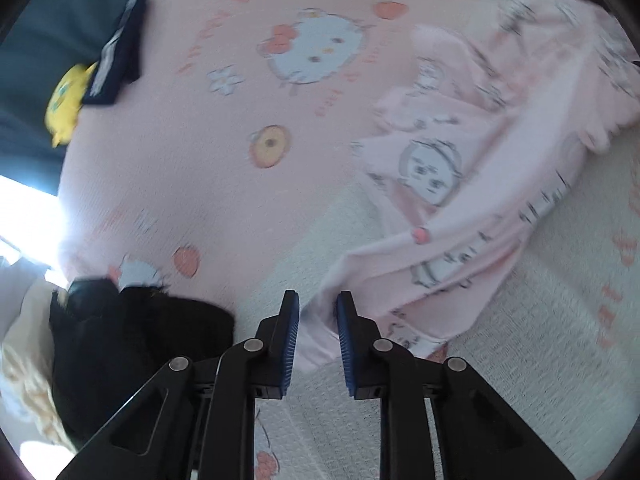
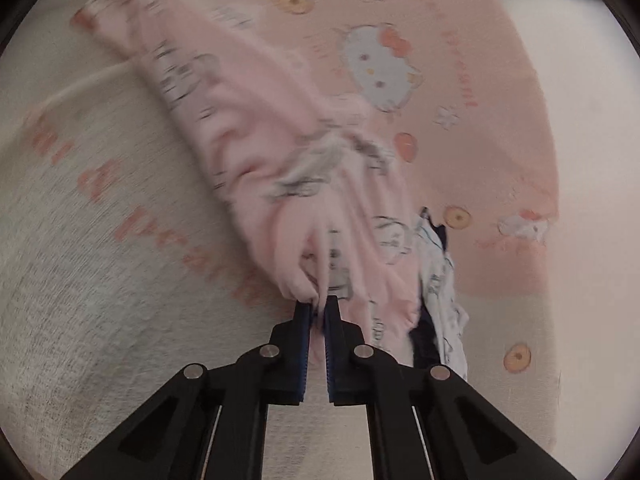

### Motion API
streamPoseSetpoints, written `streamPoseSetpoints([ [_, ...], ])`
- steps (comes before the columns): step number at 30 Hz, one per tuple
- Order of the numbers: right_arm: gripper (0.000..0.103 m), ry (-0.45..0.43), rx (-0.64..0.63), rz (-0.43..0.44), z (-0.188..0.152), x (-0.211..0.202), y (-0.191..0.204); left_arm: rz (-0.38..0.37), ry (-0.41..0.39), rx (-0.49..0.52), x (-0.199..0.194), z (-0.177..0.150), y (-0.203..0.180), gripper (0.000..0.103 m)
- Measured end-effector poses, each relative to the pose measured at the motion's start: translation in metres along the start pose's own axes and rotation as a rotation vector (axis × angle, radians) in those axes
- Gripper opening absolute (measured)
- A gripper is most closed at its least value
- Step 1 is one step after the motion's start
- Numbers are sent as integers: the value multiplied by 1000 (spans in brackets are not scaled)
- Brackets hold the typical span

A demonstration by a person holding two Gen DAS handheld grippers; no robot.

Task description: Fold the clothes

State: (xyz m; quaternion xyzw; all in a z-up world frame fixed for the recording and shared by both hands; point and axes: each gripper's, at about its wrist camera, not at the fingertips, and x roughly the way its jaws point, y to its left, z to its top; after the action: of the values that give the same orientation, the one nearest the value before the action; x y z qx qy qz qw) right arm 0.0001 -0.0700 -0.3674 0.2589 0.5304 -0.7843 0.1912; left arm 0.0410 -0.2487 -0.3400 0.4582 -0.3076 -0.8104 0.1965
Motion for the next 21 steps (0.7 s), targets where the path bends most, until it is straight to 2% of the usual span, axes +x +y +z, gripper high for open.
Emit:
streamPoseSetpoints([
  [5, 3, 30, 247, 15, -9, 8, -59, -15, 58, -171, -1, -4, 37, 12],
  [8, 3, 71, 384, 55, -17, 31, -93, -10, 95, -206, 6, -8, 50, 11],
  [10, 3, 93, 462, 109, -26, 42, -108, -36, 110, -229, 9, -8, 57, 11],
  [11, 3, 97, 523, 178, -33, 46, -116, -49, 118, -240, 11, -7, 60, 11],
  [12, 3, 102, 588, 248, -39, 49, -123, -78, 115, -261, 10, -7, 63, 11],
  [14, 3, 110, 716, 386, -50, 54, -137, -186, 86, -331, 5, -6, 70, 12],
  [16, 3, 117, 788, 465, -57, 54, -141, -280, 114, -398, 7, -3, 74, 12],
  [19, 3, 129, 812, 501, -59, 55, -141, -411, 118, -463, -1, 1, 70, 12],
  [21, 4, 137, 824, 523, -59, 56, -140, -426, 108, -460, -10, 6, 63, 13],
])
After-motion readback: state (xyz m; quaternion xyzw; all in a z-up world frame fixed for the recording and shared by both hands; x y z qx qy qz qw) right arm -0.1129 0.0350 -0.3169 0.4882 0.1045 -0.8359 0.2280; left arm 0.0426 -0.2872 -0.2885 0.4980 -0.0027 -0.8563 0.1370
